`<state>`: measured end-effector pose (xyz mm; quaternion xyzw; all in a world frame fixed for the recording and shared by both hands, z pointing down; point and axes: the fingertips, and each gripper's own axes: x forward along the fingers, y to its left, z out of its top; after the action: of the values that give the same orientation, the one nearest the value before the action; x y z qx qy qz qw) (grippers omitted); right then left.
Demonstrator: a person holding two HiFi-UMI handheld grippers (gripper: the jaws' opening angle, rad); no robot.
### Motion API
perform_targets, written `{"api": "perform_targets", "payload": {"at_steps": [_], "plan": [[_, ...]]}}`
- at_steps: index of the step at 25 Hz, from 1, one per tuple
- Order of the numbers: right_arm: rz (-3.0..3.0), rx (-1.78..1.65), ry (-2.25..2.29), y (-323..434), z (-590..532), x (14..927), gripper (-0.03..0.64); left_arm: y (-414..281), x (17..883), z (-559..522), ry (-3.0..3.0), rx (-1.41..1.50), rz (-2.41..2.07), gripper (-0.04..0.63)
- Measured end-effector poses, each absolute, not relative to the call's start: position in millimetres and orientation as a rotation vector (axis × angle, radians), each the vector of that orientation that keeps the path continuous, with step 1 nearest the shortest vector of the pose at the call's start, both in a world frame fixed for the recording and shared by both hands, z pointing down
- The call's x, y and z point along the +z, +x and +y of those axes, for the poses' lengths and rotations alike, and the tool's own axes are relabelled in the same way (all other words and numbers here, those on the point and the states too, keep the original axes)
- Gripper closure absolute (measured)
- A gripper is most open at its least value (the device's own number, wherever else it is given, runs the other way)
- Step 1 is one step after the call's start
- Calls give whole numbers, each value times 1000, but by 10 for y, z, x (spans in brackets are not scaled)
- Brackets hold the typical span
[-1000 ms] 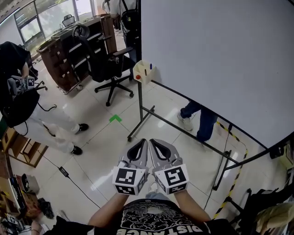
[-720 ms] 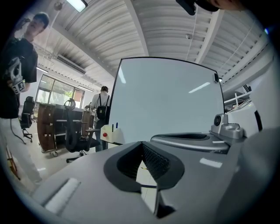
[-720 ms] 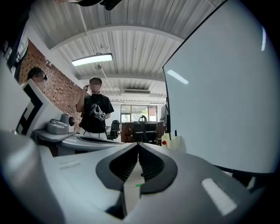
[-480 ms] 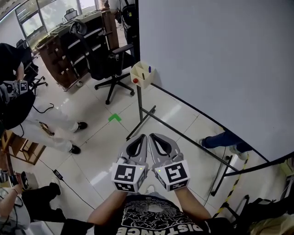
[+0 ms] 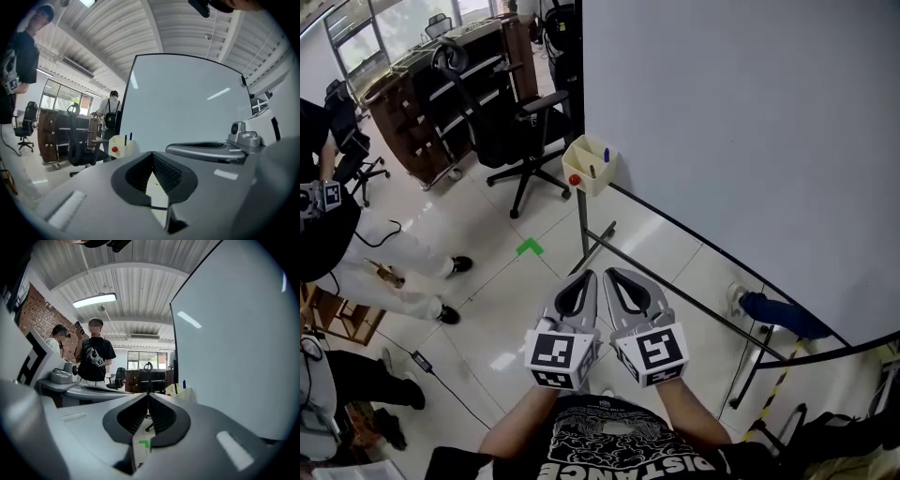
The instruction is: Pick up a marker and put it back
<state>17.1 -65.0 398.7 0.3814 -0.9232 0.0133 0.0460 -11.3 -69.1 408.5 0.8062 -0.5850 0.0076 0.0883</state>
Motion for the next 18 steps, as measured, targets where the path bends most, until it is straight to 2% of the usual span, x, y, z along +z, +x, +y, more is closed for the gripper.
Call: {"api": "perform_targets", "payload": {"at_steps": [18], "plan": [[-2712, 28, 1216, -343, -2225, 4047, 617, -592, 4096, -2241, 2434, 12, -1633, 591]]}}
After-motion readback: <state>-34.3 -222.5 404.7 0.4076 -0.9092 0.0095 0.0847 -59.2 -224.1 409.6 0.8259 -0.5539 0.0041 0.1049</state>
